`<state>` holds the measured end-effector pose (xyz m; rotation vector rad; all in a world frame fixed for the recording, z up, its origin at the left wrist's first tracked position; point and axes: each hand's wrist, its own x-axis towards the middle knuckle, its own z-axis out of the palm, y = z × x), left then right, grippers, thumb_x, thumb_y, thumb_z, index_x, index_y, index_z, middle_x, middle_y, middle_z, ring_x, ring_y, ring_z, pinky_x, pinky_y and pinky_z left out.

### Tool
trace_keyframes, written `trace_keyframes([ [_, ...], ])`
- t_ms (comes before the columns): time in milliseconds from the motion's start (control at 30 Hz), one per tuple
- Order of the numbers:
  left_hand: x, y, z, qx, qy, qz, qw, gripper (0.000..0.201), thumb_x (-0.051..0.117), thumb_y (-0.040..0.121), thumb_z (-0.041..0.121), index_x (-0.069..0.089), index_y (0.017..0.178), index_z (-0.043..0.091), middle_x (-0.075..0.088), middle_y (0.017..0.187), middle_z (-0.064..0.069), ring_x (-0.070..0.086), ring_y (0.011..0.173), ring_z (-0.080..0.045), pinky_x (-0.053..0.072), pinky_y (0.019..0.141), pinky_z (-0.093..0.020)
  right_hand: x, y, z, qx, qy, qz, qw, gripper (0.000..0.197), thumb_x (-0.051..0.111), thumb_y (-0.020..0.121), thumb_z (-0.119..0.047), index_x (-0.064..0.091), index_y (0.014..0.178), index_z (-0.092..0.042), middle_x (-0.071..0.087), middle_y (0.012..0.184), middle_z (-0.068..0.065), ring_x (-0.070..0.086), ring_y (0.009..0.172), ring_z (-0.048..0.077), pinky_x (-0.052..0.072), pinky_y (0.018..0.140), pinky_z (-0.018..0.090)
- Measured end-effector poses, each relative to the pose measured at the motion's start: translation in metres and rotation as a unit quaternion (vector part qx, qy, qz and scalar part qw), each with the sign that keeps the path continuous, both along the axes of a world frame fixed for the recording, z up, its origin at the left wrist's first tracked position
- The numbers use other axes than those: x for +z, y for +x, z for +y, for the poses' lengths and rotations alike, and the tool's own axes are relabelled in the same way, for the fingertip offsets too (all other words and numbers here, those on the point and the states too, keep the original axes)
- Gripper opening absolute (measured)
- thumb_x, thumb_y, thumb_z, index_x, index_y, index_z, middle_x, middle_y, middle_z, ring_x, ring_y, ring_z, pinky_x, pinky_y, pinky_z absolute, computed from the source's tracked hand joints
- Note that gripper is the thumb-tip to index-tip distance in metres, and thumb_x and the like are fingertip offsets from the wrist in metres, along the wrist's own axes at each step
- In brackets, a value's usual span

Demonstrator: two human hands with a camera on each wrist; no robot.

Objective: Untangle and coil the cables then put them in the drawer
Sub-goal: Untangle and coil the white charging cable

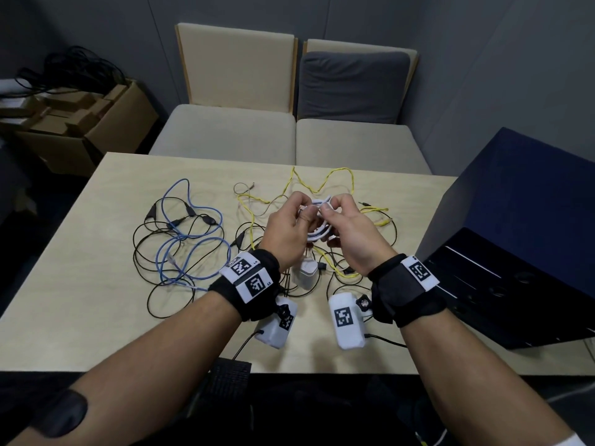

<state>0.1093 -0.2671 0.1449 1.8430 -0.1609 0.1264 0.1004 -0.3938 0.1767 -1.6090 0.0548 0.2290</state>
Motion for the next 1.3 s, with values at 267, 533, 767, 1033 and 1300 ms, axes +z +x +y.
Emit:
trace_keyframes([
  [267,0.005,-0.004,0.003,-0.052,0.076,0.007,0.996,0.014,0.041,0.101,0.020,0.043,0.087,0.021,0.063,0.077,0.005,0.057,0.067,-0.014,0.045,0.062,-0.029,0.002,0.003,-0.015,-0.025,-0.049,-0.025,0.998,0.018,0.060,0.091,-0.036,0.056,0.103,-0.023,0.054,0.098,0.010,0.052,0.071,0.018,0.048,0.064,0.030],
  [533,-0.003,-0.002,0.003,-0.042,0.069,0.015,0.997,0.013,0.052,0.096,0.019,0.048,0.084,0.018,0.053,0.067,0.011,0.047,0.061,-0.003,0.035,0.055,-0.016,0.011,0.012,-0.017,0.118,-0.422,-0.226,0.870,0.014,0.070,0.081,-0.020,0.067,0.095,-0.018,0.056,0.098,0.000,0.053,0.083,0.013,0.040,0.073,0.024],
  [767,-0.009,0.000,0.004,-0.054,-0.118,0.098,0.987,0.016,0.059,0.092,0.026,0.047,0.083,0.021,0.055,0.065,-0.002,0.050,0.054,-0.011,0.040,0.052,-0.026,-0.001,0.009,-0.008,0.086,-0.474,-0.313,0.818,0.005,0.065,0.082,-0.017,0.062,0.086,-0.014,0.055,0.086,0.001,0.053,0.087,0.027,0.048,0.068,0.047],
  [1033,0.002,0.010,0.006,0.017,-0.482,0.230,0.845,0.011,0.047,0.097,0.005,0.047,0.089,0.012,0.051,0.062,-0.005,0.056,0.053,-0.014,0.053,0.056,-0.025,-0.002,0.003,-0.008,-0.006,-0.321,-0.348,0.881,0.007,0.071,0.082,-0.014,0.067,0.087,-0.011,0.061,0.098,0.004,0.054,0.092,0.019,0.044,0.083,0.030],
  [1300,0.003,0.016,-0.003,0.188,-0.398,0.201,0.875,0.035,0.065,0.085,0.002,0.037,0.097,0.020,0.048,0.058,-0.004,0.043,0.044,-0.012,0.037,0.049,-0.027,-0.005,-0.013,-0.001,0.065,-0.354,-0.322,0.876,0.016,0.063,0.080,-0.005,0.052,0.070,-0.009,0.044,0.062,-0.009,0.036,0.064,0.008,0.027,0.057,0.016],
])
